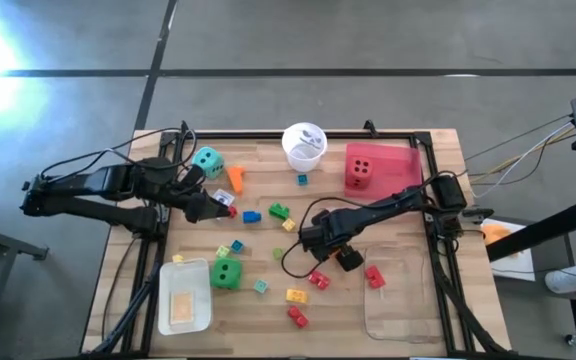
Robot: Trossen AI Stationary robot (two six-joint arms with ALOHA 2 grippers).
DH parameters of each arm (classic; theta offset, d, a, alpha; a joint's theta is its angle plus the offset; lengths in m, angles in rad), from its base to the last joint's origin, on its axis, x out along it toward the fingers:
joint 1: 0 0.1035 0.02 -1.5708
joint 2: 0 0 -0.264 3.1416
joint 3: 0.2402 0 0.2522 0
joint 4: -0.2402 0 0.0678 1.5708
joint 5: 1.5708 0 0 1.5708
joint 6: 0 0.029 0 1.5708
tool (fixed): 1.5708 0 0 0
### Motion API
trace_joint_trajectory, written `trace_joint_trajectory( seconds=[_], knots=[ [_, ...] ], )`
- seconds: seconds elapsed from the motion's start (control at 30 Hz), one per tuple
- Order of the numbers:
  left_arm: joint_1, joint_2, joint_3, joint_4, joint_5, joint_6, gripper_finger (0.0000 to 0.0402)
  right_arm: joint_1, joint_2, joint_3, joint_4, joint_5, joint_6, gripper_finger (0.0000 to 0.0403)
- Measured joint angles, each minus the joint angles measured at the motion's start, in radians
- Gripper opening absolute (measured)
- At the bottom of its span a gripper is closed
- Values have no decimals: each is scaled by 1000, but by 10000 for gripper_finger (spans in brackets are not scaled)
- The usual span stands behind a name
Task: Pick & Place Toys
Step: Put the orange game piece into the transparent bin
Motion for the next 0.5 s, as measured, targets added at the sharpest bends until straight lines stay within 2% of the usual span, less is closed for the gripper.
trace_joint_trajectory(
  seconds=[0.2,0.5],
  knots=[
    [0,0,0,0,0,0,307,0,-2,20,-10,-10,67,249],
    [1,0,0,0,0,0,307,0,-91,50,-41,-122,194,249]
  ],
)
